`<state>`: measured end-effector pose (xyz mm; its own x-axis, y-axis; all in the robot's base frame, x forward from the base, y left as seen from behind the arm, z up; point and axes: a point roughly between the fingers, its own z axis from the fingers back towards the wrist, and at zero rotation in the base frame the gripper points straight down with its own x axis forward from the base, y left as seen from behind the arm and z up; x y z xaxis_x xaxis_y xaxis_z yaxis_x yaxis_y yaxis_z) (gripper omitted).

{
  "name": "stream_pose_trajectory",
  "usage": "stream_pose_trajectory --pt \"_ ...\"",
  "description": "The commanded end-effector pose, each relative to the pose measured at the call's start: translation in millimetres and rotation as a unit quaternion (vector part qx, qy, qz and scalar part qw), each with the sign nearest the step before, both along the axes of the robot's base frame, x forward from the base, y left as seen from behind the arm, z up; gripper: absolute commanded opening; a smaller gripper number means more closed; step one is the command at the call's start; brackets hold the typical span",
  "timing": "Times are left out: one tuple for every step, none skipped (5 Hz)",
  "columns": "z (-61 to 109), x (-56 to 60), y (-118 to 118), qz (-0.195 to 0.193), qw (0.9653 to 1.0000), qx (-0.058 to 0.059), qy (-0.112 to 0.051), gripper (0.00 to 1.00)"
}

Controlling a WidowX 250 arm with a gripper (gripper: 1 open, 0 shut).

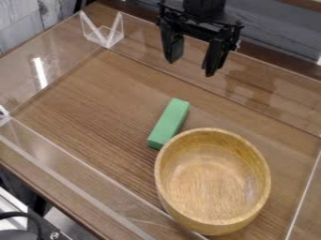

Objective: Put the green block in the brown bowl

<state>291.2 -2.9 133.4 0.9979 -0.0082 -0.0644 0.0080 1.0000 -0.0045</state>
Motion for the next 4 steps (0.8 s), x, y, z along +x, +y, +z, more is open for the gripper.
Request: stream_pose_trajectory --pt "-2.1 10.0 -12.6 -0.007 0.9999 -0.002 -0.008 1.0" --pt "-6.1 23.6 -37.3 -0.024 0.9995 -0.005 -0.02 1.0" --pt "-3.7 40.3 -74.0 -0.047 0.9979 -0.006 -0.044 1.0" --pt "-7.3 54.1 -86.4 -0.059 0.9957 -0.004 -0.071 1.0"
